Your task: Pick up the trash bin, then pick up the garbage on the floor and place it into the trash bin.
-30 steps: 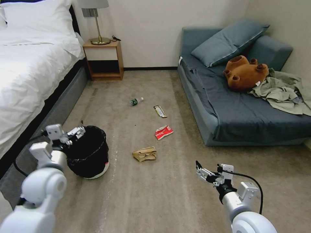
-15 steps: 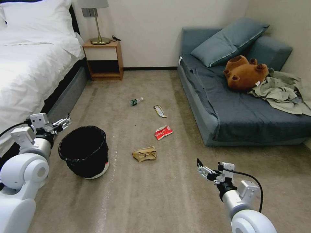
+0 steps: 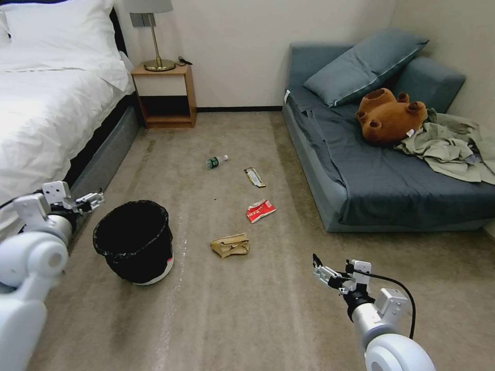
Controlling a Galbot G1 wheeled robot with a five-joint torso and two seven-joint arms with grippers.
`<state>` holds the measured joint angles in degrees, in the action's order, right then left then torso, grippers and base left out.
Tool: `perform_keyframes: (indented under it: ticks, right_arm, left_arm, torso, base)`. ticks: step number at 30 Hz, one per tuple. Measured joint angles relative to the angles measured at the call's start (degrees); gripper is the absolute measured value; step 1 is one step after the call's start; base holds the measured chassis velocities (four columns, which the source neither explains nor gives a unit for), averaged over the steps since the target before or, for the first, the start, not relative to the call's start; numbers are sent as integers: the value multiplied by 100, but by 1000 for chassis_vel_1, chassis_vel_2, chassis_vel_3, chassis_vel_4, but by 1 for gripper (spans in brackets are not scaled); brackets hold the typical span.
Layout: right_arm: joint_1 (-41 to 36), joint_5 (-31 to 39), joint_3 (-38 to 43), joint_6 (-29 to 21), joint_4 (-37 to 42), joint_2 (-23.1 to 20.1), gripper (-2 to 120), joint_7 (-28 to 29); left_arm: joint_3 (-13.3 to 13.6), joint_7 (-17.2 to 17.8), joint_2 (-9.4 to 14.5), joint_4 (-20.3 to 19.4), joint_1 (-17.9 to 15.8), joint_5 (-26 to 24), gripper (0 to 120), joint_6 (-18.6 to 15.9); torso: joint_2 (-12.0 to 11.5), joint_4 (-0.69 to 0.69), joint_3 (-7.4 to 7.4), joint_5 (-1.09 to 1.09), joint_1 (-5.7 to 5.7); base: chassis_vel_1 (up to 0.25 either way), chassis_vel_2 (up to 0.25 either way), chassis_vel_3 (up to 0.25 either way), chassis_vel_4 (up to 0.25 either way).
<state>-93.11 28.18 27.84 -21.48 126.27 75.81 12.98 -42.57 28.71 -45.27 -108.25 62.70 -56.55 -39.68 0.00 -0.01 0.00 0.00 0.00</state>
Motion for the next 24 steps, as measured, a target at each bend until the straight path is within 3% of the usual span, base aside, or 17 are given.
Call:
perform_keyframes:
  ticks: [5, 8, 15, 24]
  right_arm:
    - [69, -20, -73, 4, -61, 31, 100, -4]
    - [181, -21, -167, -13, -130, 34, 100, -5]
    - [286, -24, -299, -28, -236, 20, 100, -8]
    - [352, -20, -378, -34, -313, -2, 100, -13]
  left_arm:
    - [148, -14, 445, 638, -172, -480, 100, -275]
    - [243, -172, 568, 949, -132, -423, 99, -283]
    - [380, -317, 521, 1261, -77, -130, 100, -283]
    - [604, -368, 203, 1691, -241, 187, 99, -275]
  torso:
    - [0, 0, 0, -2, 0]
    - [0, 1, 0, 0, 0]
    - [0, 1, 0, 0, 0]
    - [0, 2, 0, 0, 0]
  base:
    - [0, 0, 0, 0]
    - [0, 0, 0, 0]
    - [0, 0, 0, 0]
    - [0, 0, 0, 0]
